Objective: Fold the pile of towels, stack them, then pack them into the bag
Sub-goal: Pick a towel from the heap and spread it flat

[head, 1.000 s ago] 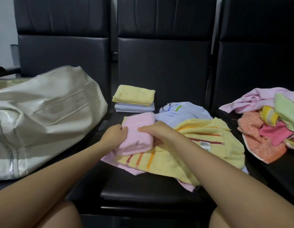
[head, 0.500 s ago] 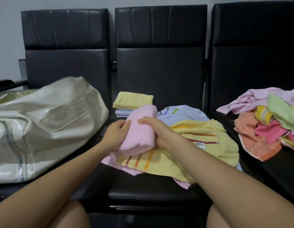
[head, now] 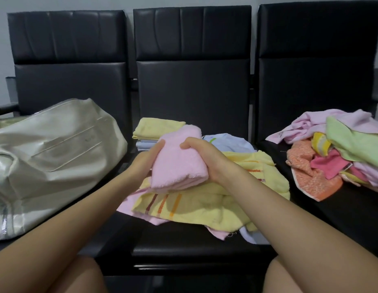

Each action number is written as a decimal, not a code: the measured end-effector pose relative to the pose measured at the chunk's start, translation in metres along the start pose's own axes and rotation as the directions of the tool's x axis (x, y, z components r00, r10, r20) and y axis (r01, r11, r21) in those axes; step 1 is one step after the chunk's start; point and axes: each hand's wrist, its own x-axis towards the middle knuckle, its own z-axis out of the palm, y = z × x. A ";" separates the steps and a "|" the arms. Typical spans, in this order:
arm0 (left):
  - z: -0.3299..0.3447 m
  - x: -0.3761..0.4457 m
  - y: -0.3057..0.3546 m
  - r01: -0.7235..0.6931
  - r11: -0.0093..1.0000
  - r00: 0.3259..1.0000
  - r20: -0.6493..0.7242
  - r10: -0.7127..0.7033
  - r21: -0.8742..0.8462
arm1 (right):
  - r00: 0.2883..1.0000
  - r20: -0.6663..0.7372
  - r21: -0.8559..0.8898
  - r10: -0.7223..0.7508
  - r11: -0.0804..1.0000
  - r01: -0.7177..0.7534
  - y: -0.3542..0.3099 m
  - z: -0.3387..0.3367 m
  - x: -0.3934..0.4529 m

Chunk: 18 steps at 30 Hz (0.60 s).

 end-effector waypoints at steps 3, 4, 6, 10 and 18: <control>0.004 0.006 0.011 -0.041 0.983 0.999 0.015 0.044 -0.181 | 0.998 0.045 0.113 -0.042 0.993 0.037 -0.011 -0.004 -0.003; 0.004 0.011 0.014 -0.011 0.965 0.998 0.060 0.027 -0.261 | 0.997 0.061 0.152 -0.042 0.988 0.032 -0.014 -0.005 -0.004; 0.011 0.012 0.020 0.039 0.923 0.992 0.124 0.010 -0.383 | 0.996 0.087 0.204 -0.010 0.979 -0.008 -0.020 -0.007 -0.004; 0.028 0.007 0.023 -0.006 0.939 0.981 0.182 0.073 -0.344 | 0.993 0.114 0.268 0.023 0.962 -0.053 -0.022 -0.016 0.003; 0.024 0.015 0.009 0.026 0.908 1.000 0.025 -0.017 -0.418 | 0.994 0.024 0.444 0.108 0.889 -0.108 0.003 -0.013 0.019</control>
